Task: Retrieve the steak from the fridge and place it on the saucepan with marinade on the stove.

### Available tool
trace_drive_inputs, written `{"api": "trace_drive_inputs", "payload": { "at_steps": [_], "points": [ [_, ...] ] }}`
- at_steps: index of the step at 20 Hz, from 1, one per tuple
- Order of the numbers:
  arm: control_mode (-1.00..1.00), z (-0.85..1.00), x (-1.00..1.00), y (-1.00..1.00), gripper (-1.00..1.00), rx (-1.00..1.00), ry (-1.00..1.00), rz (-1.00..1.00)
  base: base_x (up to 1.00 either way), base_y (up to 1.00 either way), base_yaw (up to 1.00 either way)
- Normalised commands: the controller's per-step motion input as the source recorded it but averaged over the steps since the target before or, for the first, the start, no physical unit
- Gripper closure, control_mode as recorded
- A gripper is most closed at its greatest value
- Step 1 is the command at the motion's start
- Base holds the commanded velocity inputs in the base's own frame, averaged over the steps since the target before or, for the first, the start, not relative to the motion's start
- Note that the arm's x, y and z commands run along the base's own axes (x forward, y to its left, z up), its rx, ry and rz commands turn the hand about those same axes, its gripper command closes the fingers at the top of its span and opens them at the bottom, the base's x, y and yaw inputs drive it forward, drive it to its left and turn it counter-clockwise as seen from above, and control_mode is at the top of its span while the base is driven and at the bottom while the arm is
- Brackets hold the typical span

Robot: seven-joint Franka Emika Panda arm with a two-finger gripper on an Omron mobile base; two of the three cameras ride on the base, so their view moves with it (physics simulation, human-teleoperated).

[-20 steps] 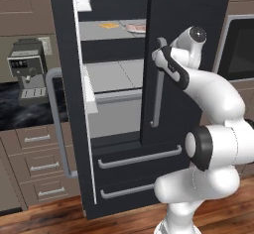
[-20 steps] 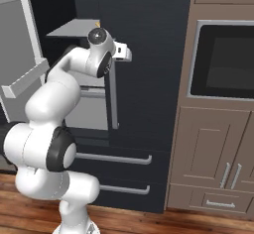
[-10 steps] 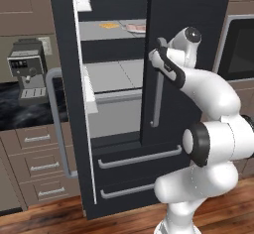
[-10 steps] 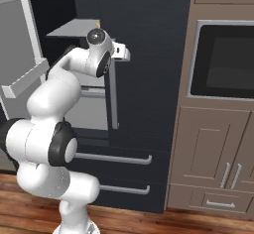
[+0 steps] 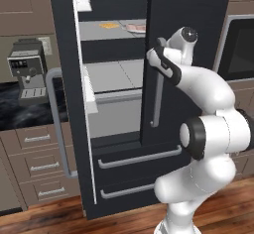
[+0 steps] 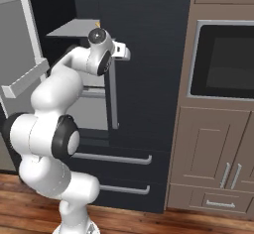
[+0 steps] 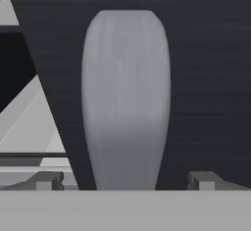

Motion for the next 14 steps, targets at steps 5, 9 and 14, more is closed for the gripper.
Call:
{"api": "trace_drive_inputs", "payload": {
  "at_steps": [5, 9, 14],
  "points": [
    [-1.0, 0.0, 0.22, 0.0, -1.0, 0.0, 0.0, 0.0, 0.0, 0.0, 0.0],
    [-1.0, 0.0, 0.25, 0.0, -1.0, 0.0, 0.0, 0.0, 0.0, 0.0, 0.0],
    [-1.0, 0.0, 0.1, 0.0, -1.0, 0.0, 0.0, 0.0, 0.0, 0.0, 0.0]
  ]
}}
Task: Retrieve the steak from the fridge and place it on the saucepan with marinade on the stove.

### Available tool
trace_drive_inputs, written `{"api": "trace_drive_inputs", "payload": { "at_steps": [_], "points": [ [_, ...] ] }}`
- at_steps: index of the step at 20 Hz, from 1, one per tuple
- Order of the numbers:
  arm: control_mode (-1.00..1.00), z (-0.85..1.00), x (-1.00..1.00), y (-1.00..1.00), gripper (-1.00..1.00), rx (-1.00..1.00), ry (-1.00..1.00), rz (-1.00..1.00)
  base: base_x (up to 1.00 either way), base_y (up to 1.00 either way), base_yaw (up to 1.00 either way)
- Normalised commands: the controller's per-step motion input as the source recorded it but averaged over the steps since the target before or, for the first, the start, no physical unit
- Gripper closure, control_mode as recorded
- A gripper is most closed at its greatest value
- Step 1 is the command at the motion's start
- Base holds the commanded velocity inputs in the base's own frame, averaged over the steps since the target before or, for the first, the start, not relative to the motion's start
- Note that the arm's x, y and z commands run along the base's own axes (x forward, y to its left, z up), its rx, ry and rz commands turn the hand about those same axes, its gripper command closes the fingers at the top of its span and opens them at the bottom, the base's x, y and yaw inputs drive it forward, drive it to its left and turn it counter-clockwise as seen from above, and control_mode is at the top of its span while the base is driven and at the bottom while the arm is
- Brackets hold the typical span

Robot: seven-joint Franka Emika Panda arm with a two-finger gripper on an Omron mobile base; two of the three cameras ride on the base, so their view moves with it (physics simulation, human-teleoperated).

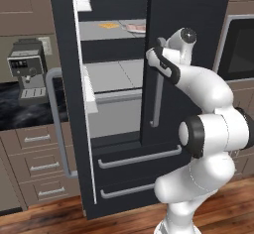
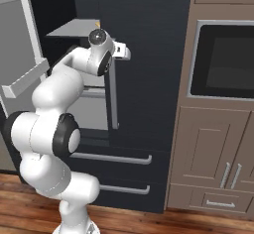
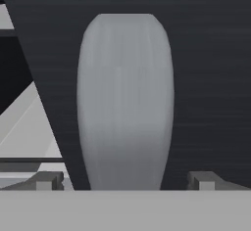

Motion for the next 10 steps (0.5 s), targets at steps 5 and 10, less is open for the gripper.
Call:
{"api": "trace_drive_inputs", "payload": {
  "at_steps": [5, 10],
  "points": [
    [-1.0, 0.0, 0.0, 0.0, -1.0, 0.0, 0.0, 0.0, 0.0, 0.0, 0.0],
    [-1.0, 0.0, 0.0, 0.0, -1.0, 0.0, 0.0, 0.0, 0.0, 0.0, 0.0]
  ]
}}
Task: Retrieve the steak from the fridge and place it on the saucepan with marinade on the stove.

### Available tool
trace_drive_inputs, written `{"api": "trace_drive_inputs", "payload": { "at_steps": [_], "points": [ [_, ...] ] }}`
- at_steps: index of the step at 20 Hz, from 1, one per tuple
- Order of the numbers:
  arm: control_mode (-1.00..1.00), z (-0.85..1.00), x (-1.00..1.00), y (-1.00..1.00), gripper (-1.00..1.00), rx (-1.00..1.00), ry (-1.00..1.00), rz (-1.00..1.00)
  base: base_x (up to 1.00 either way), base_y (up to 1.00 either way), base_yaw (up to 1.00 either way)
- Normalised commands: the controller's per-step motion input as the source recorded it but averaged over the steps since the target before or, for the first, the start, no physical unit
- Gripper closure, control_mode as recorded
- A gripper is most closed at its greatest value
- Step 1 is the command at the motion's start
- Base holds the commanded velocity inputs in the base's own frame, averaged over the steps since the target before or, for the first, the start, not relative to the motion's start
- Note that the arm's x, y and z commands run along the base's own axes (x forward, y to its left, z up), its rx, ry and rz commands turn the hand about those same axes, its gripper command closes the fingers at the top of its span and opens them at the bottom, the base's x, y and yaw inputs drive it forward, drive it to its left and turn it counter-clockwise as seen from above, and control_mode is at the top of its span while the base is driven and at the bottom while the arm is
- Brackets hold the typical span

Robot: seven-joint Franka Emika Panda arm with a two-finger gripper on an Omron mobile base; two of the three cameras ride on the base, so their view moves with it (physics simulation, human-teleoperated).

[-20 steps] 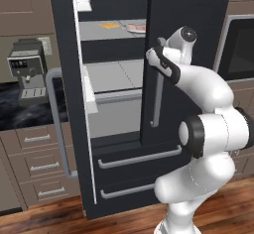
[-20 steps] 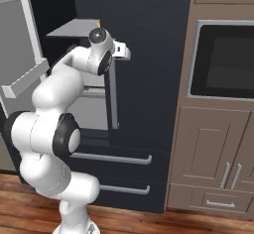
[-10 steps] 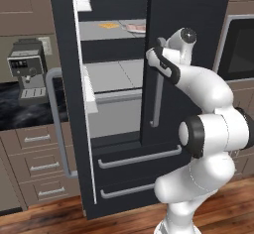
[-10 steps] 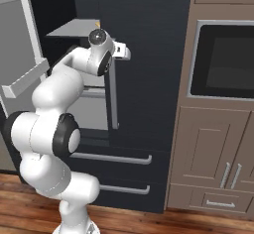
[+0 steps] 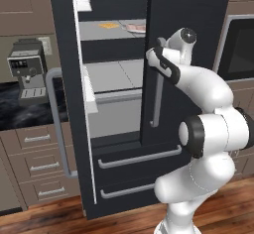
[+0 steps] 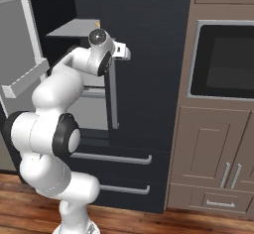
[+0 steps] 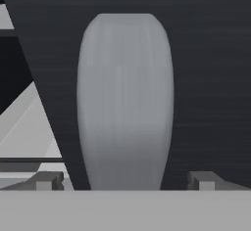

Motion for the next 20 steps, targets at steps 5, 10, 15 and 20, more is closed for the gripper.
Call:
{"api": "trace_drive_inputs", "payload": {
  "at_steps": [5, 10, 15, 20],
  "points": [
    [-1.0, 0.0, 0.0, 0.0, 1.0, 0.0, 0.0, 0.0, 0.0, 0.0, 0.0],
    [-1.0, 0.0, 0.0, 0.0, 1.0, 0.0, 0.0, 0.0, 0.0, 0.0, 0.0],
    [-1.0, 0.0, 0.0, 0.0, 1.0, 0.0, 0.0, 0.0, 0.0, 0.0, 0.0],
    [-1.0, 0.0, -0.13, -0.02, 1.0, 0.0, 0.0, 0.0, 0.0, 0.0, 0.0]
  ]
}}
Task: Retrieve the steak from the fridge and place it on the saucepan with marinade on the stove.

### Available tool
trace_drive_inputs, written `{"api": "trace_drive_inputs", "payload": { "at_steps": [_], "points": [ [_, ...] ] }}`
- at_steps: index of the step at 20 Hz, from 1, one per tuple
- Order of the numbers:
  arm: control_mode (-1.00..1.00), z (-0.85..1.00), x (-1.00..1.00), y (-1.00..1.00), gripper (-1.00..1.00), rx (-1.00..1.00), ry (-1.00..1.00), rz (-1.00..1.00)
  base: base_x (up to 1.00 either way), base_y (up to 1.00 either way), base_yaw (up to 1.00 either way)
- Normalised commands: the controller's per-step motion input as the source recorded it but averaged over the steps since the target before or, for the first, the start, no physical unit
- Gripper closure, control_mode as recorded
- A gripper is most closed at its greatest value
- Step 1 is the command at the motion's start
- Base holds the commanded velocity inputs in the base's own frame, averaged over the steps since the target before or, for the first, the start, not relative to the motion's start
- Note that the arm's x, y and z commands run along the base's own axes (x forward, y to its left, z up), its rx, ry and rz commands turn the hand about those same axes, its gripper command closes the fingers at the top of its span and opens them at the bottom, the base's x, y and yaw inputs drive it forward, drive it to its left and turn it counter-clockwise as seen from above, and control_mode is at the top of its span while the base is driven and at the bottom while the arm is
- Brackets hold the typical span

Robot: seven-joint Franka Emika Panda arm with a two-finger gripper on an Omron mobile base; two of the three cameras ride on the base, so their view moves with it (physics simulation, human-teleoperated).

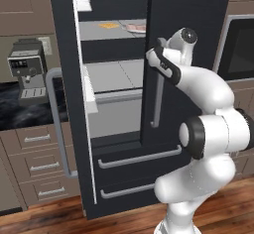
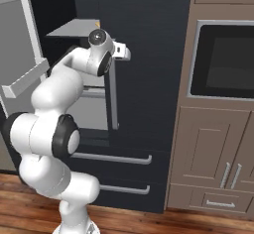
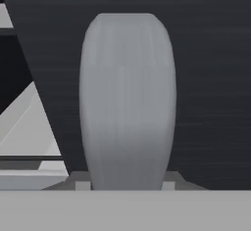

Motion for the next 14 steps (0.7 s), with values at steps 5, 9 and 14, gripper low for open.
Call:
{"api": "trace_drive_inputs", "payload": {
  "at_steps": [5, 9, 14],
  "points": [
    [-1.0, 0.0, -0.27, -0.33, 1.0, 0.0, 0.0, 0.0, 0.0, 0.0, 0.0],
    [-1.0, 0.0, -0.31, -0.53, 1.0, 0.0, 0.0, 0.0, 0.0, 0.0, 0.0],
    [-1.0, 0.0, -0.35, -0.59, 1.0, 0.0, 0.0, 0.0, 0.0, 0.0, 0.0]
  ]
}}
